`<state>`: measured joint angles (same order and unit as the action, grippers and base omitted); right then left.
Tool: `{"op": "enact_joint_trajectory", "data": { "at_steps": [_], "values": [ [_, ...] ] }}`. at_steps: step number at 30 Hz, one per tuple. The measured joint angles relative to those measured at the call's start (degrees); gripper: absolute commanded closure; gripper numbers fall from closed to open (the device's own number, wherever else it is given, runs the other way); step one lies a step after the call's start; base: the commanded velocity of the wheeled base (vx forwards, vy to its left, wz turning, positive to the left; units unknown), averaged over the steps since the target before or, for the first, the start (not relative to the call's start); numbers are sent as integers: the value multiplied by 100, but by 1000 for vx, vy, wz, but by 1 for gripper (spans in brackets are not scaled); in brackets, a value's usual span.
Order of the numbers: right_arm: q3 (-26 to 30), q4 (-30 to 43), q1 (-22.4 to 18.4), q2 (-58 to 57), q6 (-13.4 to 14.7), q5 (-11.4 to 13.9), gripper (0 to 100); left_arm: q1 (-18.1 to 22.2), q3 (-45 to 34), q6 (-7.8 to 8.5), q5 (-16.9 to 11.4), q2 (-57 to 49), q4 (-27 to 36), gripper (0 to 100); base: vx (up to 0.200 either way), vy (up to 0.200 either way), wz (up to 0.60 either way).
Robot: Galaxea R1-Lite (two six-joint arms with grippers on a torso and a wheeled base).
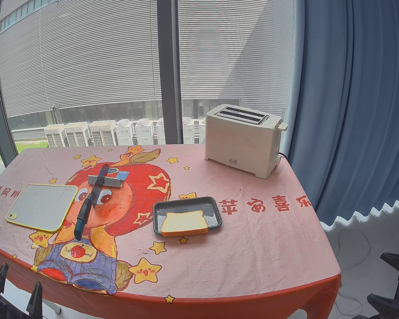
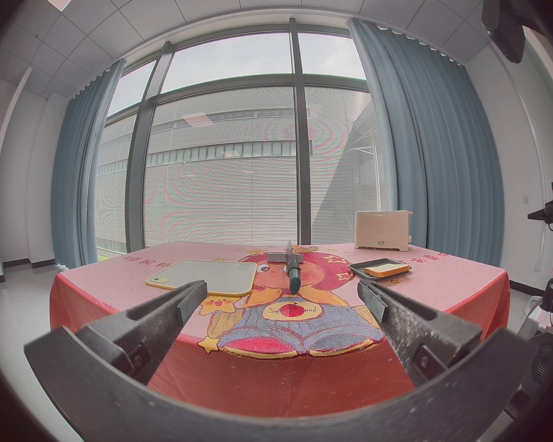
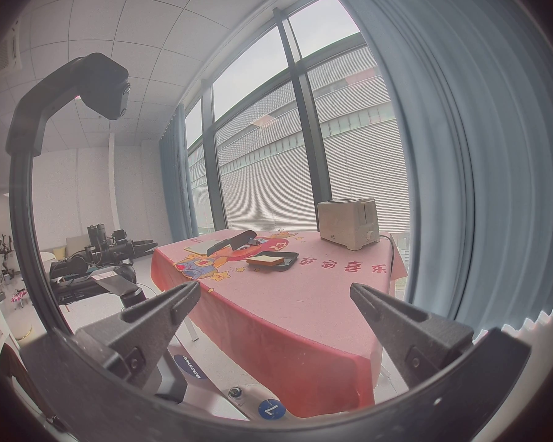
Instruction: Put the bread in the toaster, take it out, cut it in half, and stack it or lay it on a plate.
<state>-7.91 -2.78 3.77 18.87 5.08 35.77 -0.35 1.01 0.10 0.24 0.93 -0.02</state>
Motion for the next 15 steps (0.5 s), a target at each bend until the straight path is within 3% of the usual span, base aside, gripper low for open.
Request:
{"op": "enact_joint_trajectory", "data": {
  "at_steps": [15],
  "values": [
    [-228,0,358,599,-161,-5,0,0,0,0,0,0,2,0,0,0,0]
  ]
}}
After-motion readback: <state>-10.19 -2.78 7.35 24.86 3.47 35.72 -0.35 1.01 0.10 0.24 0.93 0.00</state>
